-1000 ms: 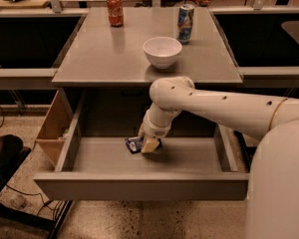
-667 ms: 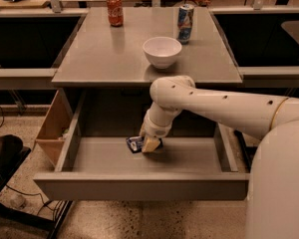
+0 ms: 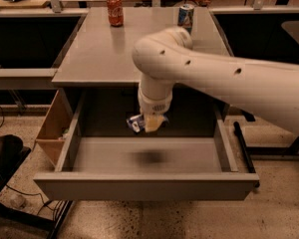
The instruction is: Pick rxbar blueberry from top drawer and place on counter
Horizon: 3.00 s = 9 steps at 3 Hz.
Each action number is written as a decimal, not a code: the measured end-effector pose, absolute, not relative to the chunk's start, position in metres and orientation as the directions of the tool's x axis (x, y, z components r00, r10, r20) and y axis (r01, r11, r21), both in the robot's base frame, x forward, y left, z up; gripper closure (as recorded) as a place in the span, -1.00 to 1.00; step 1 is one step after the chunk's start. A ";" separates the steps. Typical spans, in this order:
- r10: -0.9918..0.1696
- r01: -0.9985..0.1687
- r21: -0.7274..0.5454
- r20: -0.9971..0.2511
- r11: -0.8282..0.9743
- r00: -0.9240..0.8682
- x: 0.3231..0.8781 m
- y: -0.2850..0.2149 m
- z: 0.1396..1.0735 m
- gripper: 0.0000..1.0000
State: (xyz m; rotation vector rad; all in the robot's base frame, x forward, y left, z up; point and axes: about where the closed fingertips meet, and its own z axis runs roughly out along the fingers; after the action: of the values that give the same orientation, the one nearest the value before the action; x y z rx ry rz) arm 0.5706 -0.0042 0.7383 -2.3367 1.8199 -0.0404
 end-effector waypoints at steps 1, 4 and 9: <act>-0.949 -0.894 -0.322 0.056 -0.313 0.312 0.569 0.006 0.909 1.00; -0.798 -0.737 -0.315 0.146 -0.598 0.585 0.655 0.111 0.995 1.00; -0.769 -0.724 -0.501 -0.165 -0.474 0.618 0.778 0.173 0.936 0.70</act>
Offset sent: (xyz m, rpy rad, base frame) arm 0.0228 0.0508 0.3801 -0.2303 -0.3311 0.1675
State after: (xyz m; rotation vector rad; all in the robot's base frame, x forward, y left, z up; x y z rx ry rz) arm 0.7782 0.1726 0.9359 -2.3097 1.1721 -0.1114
